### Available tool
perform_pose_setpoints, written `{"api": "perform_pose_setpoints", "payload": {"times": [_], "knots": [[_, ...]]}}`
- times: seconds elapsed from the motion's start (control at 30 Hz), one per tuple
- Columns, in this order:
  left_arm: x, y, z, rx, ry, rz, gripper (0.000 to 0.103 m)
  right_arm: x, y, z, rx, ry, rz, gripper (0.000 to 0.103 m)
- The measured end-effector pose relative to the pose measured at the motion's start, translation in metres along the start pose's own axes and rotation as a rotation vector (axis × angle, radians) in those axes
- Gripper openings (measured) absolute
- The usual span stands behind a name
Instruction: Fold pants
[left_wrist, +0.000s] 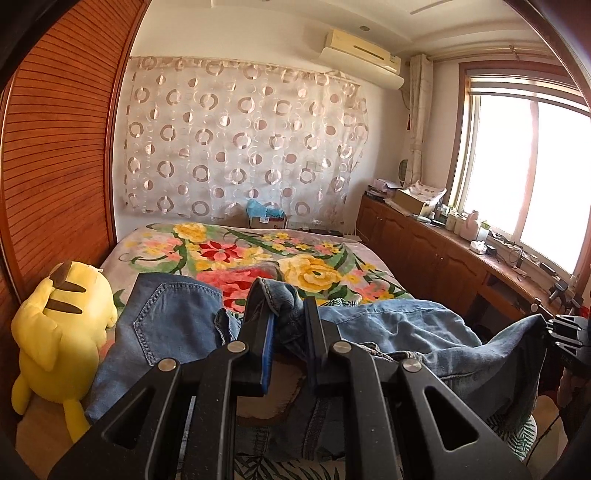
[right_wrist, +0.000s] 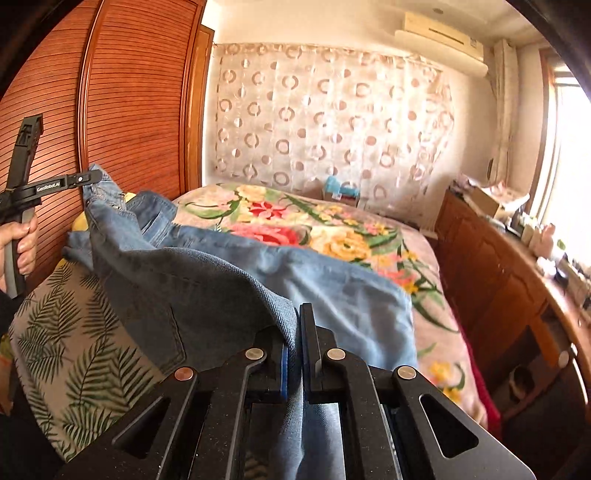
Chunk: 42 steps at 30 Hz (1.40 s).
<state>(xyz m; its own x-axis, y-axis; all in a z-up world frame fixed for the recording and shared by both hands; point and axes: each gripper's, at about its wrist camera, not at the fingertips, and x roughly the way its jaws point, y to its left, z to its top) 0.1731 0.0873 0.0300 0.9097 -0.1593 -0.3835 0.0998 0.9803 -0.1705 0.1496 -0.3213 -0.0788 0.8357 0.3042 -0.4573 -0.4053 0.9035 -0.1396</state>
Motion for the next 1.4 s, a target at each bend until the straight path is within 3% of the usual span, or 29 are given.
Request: {"api": "perform_pose_setpoints", "payload": {"times": [0.13, 0.43, 0.57, 0.93, 1.1, 1.4], "knots": [[0.017, 0.008, -0.001, -0.006, 0.023, 0.013, 0.015, 0.018, 0.002, 0.013, -0.019, -0.012, -0.006, 0.005], [0.06, 0.024, -0.022, -0.039, 0.12, 0.019, 0.016, 0.072, -0.005, -0.002, 0.001, 0.052, 0.017, 0.005], [0.063, 0.022, -0.014, -0.038, 0.117, 0.015, 0.016, 0.074, -0.013, 0.008, 0.0, 0.051, 0.013, 0.005], [0.069, 0.025, 0.018, -0.011, 0.057, 0.044, 0.016, 0.08, -0.025, 0.053, -0.028, -0.052, -0.013, 0.005], [0.089, 0.034, 0.017, -0.012, 0.08, 0.062, 0.016, 0.109, -0.019, 0.062, -0.053, -0.054, -0.034, 0.005], [0.114, 0.04, 0.001, -0.011, 0.147, 0.07, 0.019, 0.177, 0.0, 0.06, -0.096, 0.028, -0.054, 0.005]]}}
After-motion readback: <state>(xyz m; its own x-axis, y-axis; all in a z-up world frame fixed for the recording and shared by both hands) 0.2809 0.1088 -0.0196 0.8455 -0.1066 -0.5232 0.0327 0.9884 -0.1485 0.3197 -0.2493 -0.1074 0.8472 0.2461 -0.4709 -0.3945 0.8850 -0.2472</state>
